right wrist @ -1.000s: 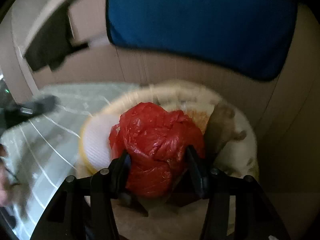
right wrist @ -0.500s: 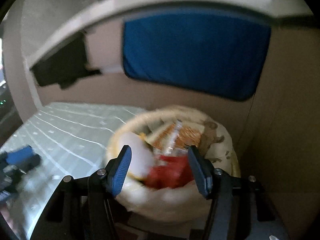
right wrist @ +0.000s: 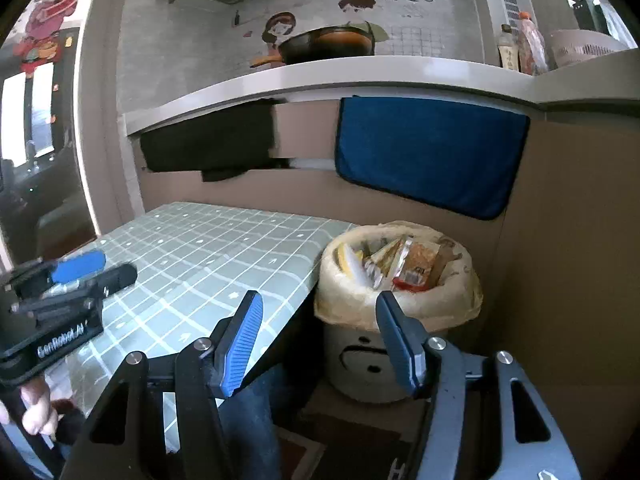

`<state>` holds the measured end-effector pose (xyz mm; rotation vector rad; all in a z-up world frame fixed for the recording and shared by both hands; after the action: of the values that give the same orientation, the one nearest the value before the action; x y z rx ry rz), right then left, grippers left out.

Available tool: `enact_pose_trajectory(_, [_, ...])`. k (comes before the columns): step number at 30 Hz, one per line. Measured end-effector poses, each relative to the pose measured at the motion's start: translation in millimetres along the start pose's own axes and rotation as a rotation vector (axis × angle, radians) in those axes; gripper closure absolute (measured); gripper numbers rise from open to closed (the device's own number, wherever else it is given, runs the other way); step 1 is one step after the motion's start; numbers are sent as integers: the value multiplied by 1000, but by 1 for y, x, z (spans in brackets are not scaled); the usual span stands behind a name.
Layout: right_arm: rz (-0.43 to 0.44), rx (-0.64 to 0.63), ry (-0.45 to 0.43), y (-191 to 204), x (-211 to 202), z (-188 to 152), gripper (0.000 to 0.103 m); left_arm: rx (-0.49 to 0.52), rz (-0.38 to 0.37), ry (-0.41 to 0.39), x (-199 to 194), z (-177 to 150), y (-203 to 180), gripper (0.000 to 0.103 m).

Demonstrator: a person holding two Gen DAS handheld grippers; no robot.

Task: Collect trash

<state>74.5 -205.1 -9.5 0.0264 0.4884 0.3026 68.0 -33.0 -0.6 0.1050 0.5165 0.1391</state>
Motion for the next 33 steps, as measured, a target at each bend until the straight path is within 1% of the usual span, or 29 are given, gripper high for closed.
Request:
enact_pose_trajectory(2, [9,4,2,7,-7,-7,46,3,-8,15,-5,-5,0,56])
enact_pose_trajectory(4, [25,-1,15,14,-12,-14,46,8,-25,51,-3,-9,-2,56])
enact_pose_trajectory(7, [10,-31,24,22,-13,-20,46,23,-19,68,-5,-14,-4,56])
enact_pose_trajectory(11, [20,-6,20,20,-15,-22,46,37,-4,40,-10,-15,-3,56])
enact_pose_trajectory(15, [17,18,-12,16,-22,-20,46,18,-3,3,-19,-12,2,56])
enact_pose_trajectory(18, [18,26,-29,15,-28,-19,46,19,4,0,-21,-12,5,56])
enact_pose_trajectory(26, [28,6,-24,22,-28,-19,46,0,20,-7,-25,-10,11,56])
enact_pose_trajectory(33, [26,-1,-41,23,-31,-18,46,0,17,-38,-32,-8,11,56])
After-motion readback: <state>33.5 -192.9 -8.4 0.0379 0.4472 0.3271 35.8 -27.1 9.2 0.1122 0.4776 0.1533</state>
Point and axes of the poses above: each gripper's, at about its wrist camera, not at the fingertips, and x roughly the way its jaws point, y to its left, z to its top, the point moved 4 cm from there along x, roughly the way its jaws point, and after that the axes turned 9 degrees about z, right-handed, at the moved point
